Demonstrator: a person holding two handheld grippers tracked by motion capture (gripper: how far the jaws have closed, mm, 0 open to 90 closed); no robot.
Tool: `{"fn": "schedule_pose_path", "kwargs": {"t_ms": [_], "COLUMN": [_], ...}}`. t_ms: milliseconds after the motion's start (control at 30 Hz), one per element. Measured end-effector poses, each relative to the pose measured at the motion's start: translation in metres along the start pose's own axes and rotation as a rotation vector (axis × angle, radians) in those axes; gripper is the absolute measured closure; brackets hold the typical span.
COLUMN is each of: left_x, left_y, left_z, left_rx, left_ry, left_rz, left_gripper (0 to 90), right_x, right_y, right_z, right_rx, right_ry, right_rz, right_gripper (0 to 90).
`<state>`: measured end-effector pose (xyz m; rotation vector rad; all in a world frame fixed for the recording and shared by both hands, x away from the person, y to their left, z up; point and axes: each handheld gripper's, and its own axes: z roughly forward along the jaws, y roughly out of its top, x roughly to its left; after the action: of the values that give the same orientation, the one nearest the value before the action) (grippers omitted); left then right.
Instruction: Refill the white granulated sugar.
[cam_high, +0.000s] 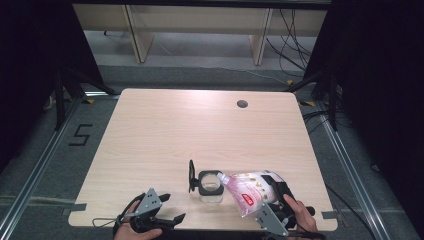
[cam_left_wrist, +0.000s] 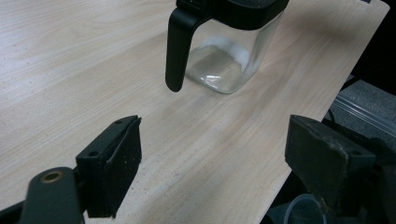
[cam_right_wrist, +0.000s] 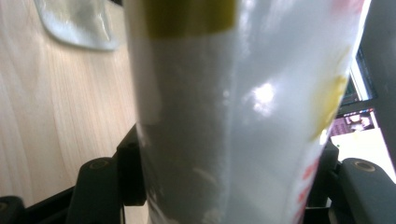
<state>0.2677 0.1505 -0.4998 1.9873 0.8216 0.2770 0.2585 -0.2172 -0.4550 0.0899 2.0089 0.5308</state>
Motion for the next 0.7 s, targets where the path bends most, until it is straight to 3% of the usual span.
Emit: {"fn": "schedule_pose_path", "kwargs": {"t_ms": [67,100,200,233,333,367,467,500,533,567,633,700], "left_x": [0.000,-0.001,-0.001,-0.001,-0.001,0.001,0.000,0.001,0.002,0.001,-0.001,0.000], "left_y": [0.000,0.000,0.000,0.000,0.000,-0.001,-0.001,-0.001,-0.001,-0.001,0.000,0.000], "left_z": [0.000,0.001,0.001,0.001,0.002,0.001,0.003,0.003,0.001,0.000,0.000,0.000], "left_rx": [-0.001,-0.011,0.002,0.003,-0.010,0.014,0.006,0.012,0.029,0.017,-0.008,-0.007], "left_ry": [0.001,0.000,0.004,0.004,0.004,0.016,0.015,0.023,0.028,0.019,0.016,0.017], "left_rz": [-0.003,-0.012,-0.001,-0.002,-0.010,0.010,-0.011,0.001,0.017,0.001,-0.007,-0.003], "left_gripper": [18.1,18.1,18.1,18.1,18.1,18.1,18.1,18.1,18.2,18.2,18.2,18.2], "right_x": [-0.001,0.000,-0.005,-0.001,0.000,-0.001,-0.001,0.001,-0.002,-0.003,-0.003,-0.007], "right_y": [0.001,0.001,0.003,0.002,0.004,0.005,0.007,0.006,0.009,0.010,0.009,0.014], "right_z": [0.001,0.001,0.004,0.005,0.006,0.007,0.008,0.008,0.008,0.009,0.010,0.010], "right_rx": [-0.001,0.011,0.021,0.037,0.068,0.075,0.100,0.112,0.114,0.105,0.112,0.100], "right_ry": [-0.010,-0.012,-0.054,-0.065,-0.105,-0.115,-0.118,-0.114,-0.112,-0.118,-0.125,-0.131], "right_rz": [-0.048,-0.045,-0.180,-0.164,-0.246,-0.312,-0.424,-0.409,-0.476,-0.498,-0.490,-0.576], "right_gripper": [36.8,36.9,37.0,37.0,37.1,37.2,37.6,37.8,38.0,38.2,38.4,38.7]}}
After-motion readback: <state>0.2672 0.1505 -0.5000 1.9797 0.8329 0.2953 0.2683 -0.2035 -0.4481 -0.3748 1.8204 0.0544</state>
